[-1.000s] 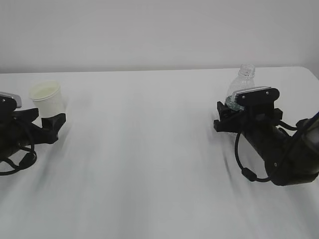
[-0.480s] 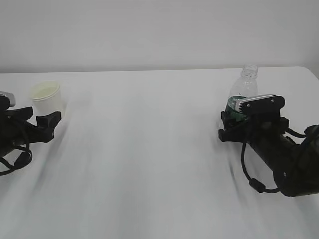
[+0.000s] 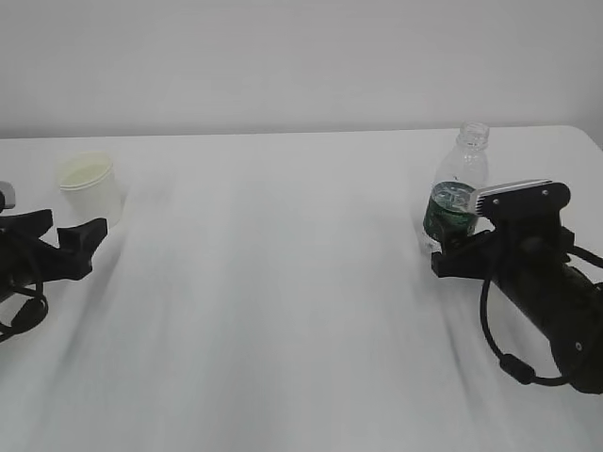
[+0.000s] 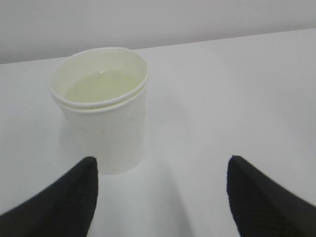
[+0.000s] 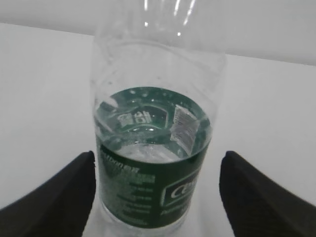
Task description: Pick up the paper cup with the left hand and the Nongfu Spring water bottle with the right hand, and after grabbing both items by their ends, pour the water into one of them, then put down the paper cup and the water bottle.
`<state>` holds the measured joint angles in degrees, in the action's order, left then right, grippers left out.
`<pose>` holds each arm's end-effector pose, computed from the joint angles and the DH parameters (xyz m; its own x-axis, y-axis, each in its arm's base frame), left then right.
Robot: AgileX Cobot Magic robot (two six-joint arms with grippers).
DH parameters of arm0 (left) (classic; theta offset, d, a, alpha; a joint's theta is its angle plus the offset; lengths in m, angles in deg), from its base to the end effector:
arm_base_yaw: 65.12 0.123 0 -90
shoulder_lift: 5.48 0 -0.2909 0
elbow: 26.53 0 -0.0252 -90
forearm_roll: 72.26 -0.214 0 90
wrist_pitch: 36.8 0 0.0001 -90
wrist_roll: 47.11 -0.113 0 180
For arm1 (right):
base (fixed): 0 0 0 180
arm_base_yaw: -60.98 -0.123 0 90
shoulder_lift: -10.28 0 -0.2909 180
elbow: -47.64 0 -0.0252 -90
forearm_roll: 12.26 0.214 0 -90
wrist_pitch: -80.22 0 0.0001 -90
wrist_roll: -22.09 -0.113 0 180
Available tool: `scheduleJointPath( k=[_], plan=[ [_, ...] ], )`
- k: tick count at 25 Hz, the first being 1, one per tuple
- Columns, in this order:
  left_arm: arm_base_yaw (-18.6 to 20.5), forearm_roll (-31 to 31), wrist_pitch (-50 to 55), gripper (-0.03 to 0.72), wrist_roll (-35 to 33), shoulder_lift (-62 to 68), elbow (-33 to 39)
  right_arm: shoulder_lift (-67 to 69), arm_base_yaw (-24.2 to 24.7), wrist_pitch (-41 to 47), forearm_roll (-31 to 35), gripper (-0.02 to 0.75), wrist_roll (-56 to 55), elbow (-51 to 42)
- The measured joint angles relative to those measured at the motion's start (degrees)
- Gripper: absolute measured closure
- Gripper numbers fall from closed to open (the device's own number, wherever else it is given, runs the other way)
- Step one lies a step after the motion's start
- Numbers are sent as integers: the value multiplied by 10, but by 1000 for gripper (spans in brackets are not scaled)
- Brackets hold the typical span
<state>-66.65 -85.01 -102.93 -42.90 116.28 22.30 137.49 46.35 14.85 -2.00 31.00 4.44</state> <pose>0.3191 -0.0313 0.1346 -0.2546 0.0243 -0.9667 0.2256 0.9736 -0.0350 0.3374 0.0692 0.1182 -0.2481 -0.1465 -0.9576 -0.1185 0.9857 -0.1201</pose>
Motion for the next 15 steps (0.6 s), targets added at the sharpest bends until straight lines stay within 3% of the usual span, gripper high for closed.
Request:
scheduleJointPath(
  k=[15],
  plan=[
    [0,2,0,102,0,-129,96,-96,0,0,-15,144,-7,-109]
  ],
)
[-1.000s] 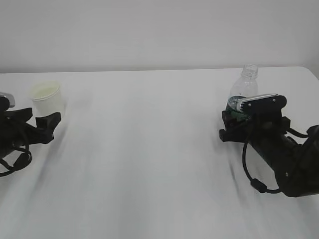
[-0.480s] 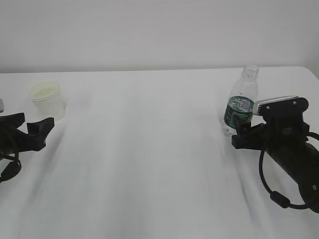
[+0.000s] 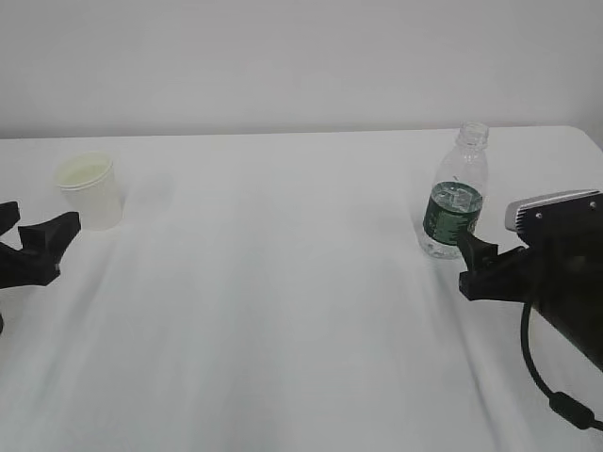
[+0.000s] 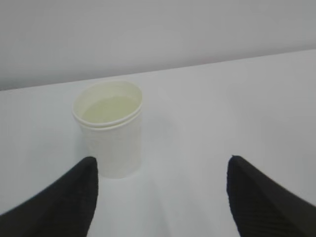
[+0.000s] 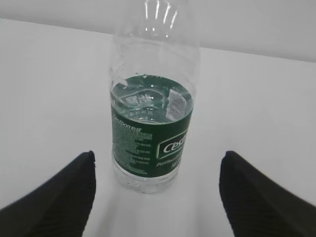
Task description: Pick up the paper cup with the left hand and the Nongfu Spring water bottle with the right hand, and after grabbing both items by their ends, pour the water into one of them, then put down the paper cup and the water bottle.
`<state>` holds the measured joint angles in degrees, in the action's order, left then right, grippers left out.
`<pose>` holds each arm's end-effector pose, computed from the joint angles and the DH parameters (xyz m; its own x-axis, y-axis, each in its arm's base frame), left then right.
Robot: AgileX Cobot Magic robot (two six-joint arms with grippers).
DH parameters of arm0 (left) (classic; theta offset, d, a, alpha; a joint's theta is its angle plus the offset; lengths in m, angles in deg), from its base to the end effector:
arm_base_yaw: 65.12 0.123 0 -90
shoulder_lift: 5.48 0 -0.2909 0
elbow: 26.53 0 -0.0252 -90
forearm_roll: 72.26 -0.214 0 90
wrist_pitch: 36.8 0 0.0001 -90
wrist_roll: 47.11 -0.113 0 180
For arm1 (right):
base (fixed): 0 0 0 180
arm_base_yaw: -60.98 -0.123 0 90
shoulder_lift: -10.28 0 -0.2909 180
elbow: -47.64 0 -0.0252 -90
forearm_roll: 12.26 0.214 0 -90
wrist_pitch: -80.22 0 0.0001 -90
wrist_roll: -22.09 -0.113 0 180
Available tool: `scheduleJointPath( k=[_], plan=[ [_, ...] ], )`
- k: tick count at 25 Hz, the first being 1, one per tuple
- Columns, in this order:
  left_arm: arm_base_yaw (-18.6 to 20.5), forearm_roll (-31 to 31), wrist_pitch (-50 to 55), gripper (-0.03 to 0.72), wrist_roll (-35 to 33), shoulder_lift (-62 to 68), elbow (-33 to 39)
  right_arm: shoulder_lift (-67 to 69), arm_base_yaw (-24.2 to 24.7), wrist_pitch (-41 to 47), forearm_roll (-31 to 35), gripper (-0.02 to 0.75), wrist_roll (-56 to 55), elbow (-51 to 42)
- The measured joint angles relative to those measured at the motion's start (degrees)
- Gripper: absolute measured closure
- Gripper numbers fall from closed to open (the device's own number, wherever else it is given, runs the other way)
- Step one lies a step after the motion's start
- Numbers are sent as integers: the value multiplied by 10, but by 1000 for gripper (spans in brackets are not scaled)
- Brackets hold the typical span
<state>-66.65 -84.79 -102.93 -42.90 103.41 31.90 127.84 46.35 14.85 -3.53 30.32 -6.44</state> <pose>0.2735 -0.0297 0.1724 -0.1992 0.0212 -0.9797 0.2236 0.9744 -0.0244 0.2922 0.0602 0.1409 -0.2646 -0.1506 -0.9525 -0.1437 0.9829 -0.1155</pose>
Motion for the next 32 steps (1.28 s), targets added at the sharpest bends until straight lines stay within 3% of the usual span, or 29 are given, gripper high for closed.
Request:
scheduleJointPath(
  k=[12,18,28,32],
  plan=[
    [0,8,1,102,0,-154,57,-140,0,2,0,144,-9,-76],
    [0,17,41,119,23,-260,58,-217,0,56,-1,144,-11,-78],
    [0,22,195,125,47,-440,58,-342,0,165,-1,144,-11,-81],
    [0,28,303,131,48,-519,22,-392,0,203,-1,145,-10,-81]
  ],
)
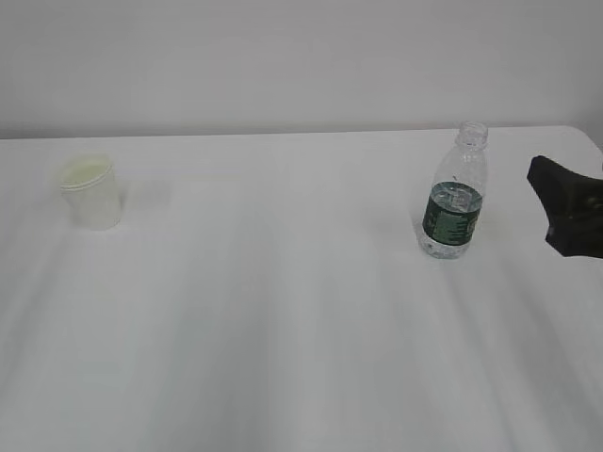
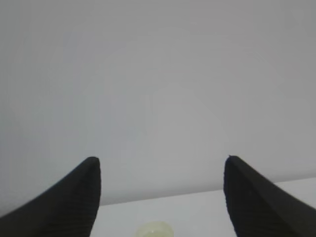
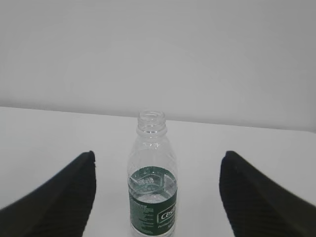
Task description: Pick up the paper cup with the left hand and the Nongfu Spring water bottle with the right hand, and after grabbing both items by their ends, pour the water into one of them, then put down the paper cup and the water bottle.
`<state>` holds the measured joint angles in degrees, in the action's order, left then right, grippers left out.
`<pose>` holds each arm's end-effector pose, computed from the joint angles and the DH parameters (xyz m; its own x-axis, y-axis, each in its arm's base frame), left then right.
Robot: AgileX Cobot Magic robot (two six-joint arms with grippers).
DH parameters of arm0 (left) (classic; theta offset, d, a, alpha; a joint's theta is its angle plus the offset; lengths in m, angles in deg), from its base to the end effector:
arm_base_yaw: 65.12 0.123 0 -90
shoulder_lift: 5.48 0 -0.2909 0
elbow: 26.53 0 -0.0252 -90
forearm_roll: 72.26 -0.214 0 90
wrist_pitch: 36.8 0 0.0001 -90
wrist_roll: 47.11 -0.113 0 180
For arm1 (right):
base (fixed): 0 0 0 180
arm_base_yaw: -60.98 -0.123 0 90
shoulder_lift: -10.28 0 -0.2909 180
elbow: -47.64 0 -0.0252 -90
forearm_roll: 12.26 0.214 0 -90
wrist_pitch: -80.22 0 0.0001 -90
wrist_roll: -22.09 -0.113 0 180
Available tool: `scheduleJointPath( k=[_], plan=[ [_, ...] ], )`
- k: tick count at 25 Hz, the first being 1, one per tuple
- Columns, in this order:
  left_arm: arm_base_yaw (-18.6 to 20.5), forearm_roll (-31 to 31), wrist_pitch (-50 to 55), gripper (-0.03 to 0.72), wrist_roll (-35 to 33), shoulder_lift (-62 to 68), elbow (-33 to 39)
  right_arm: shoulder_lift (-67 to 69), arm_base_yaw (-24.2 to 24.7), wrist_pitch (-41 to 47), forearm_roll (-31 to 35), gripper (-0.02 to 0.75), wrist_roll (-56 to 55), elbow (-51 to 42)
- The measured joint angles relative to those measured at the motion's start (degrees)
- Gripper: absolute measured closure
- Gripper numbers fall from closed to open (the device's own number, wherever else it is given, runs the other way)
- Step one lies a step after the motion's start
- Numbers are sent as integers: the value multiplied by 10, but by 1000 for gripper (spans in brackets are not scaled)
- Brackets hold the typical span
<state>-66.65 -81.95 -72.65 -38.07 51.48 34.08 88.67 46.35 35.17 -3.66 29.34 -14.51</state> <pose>0.1538 -0.0152 0.3055 0.1347 -0.0238 -0.9906 0.1269 0.9919 -0.0065 0.2049 0.0412 0.2473 -0.0950 -0.0454 -0.9944 -0.1512 0.9880 -0.0307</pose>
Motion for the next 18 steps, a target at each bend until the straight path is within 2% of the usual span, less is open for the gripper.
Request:
scheduleJointPath(
  k=[8,18],
  plan=[
    [0,1,173,134,0,-108,-77,-97,0,87,14,145,18,0],
    [0,7,325,135,0,-247,-105,-240,0,263,108,145,135,35]
  ],
)
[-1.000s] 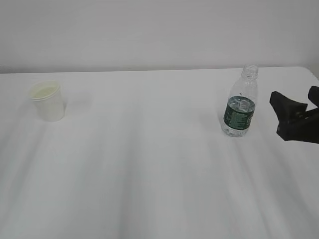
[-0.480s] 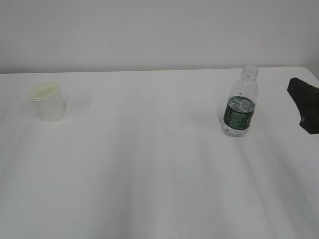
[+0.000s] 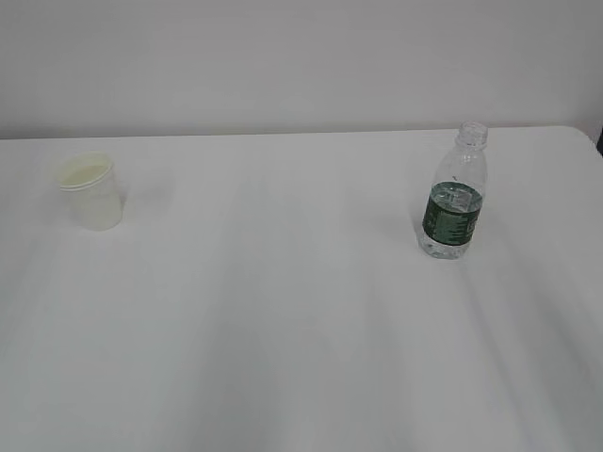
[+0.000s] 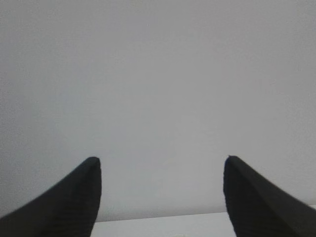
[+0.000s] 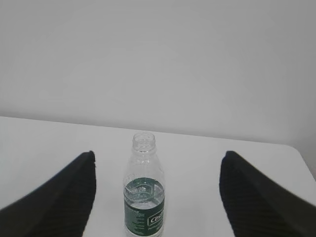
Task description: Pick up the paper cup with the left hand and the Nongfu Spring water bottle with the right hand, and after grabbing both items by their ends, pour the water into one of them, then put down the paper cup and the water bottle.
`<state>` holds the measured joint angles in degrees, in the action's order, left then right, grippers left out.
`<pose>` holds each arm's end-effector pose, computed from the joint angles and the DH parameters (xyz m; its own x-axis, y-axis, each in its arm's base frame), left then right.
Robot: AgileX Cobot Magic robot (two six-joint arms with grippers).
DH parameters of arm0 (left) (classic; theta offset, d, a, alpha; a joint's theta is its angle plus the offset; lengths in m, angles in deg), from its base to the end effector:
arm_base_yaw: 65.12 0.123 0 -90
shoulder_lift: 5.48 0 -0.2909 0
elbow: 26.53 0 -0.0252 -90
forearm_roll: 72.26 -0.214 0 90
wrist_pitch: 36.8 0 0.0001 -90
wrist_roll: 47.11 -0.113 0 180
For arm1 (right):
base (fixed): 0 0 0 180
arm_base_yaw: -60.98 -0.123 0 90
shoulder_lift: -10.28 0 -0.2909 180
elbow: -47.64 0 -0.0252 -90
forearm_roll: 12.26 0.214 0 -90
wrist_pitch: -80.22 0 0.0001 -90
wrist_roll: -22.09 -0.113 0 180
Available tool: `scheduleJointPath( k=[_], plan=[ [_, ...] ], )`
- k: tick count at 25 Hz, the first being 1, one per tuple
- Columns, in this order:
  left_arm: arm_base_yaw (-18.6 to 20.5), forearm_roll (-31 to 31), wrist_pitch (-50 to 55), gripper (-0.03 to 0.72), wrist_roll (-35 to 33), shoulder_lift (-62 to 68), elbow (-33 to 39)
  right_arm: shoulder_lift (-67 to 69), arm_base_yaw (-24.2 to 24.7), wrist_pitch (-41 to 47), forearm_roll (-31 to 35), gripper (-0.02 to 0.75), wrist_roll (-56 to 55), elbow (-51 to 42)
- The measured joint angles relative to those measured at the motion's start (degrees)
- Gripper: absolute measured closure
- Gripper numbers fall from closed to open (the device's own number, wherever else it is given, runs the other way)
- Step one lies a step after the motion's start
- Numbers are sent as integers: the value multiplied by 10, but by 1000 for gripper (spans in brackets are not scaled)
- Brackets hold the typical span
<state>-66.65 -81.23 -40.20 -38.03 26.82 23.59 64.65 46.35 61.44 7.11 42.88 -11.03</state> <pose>0.0738 -0.0030 0.3530 0.1896 -0.0073 -0.9818 0.0362 0.9993 -0.0004 0.1474 0.0260 0.2885 -0.0824 -0.0642 -0.9945 -0.1518 0.9871 -0.0511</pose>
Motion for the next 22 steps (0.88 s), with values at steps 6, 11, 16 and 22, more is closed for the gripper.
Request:
scheduleJointPath(
  k=[6,11,16,22],
  plan=[
    [0,12,91,136,0,-79,-2,-80,0,72,74,145,83,7],
    [0,18,203,143,0,-126,-25,-134,0,119,140,145,151,7],
    [0,53,299,148,0,-141,-64,-166,0,149,153,145,177,7],
    [0,90,416,150,-15,-143,-77,-183,0,192,153,145,185,7]
  ],
)
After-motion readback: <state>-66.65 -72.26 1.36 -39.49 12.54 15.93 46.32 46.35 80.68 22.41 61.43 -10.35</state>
